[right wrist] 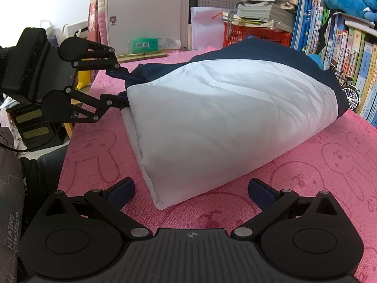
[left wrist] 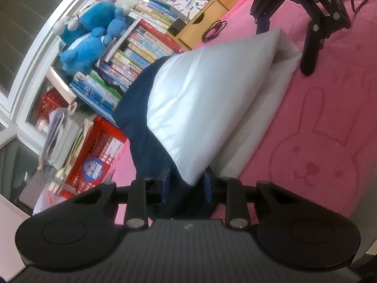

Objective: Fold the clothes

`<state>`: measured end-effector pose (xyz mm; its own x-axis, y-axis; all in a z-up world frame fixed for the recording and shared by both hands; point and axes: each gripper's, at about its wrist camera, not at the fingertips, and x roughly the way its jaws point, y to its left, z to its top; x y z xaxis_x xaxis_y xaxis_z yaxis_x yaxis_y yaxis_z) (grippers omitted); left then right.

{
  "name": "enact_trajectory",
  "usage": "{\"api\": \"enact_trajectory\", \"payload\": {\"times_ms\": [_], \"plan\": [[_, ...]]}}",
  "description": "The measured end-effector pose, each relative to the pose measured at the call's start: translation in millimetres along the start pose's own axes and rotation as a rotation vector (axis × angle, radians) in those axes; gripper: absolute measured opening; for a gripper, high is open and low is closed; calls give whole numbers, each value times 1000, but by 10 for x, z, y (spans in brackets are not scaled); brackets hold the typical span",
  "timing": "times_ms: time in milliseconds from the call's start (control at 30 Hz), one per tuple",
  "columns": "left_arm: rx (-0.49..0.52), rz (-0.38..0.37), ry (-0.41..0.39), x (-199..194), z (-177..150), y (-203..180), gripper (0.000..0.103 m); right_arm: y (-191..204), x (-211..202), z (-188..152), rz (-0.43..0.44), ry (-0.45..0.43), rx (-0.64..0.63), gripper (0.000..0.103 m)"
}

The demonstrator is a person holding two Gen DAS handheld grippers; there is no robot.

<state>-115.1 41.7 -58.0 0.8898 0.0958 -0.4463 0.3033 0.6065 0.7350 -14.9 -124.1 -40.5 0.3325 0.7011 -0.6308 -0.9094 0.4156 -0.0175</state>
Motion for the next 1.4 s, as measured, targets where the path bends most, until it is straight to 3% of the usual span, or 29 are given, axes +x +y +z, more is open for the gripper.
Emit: {"api": "enact_trajectory", "payload": {"times_ms": [367, 500, 700, 800, 867, 933, 1067, 1267, 1400], "plan": [[-124, -23, 65, -4, -148, 189, 26, 4, -2, 5, 3, 3, 3, 103], [-211, -72, 103, -57, -261, 384, 26, 5, 0, 5, 5, 3, 4, 103], [-449, -144, 152, -130, -475, 943, 29, 4, 0, -2, 7, 4, 5, 103], [-627, -191, 100, -176, -546, 1307, 40, 4, -1, -4, 8, 4, 5, 103], [-729, -239, 70, -142, -558, 1476, 58, 4, 0, -5, 9, 4, 5, 103], [-826, -290, 44, -94, -562, 1627, 59, 4, -1, -5, 10, 4, 5, 103], [-740, -320, -21, -149, -368, 1466, 59, 3, -2, -7, 12, 5, 6, 103], [-431, -342, -113, -283, -105, 860, 59, 1, -9, -10, 13, 6, 8, 103], [-350, -306, -136, -263, -27, 635, 60, 114, 31, 31, -71, 8, 87, 103]]}}
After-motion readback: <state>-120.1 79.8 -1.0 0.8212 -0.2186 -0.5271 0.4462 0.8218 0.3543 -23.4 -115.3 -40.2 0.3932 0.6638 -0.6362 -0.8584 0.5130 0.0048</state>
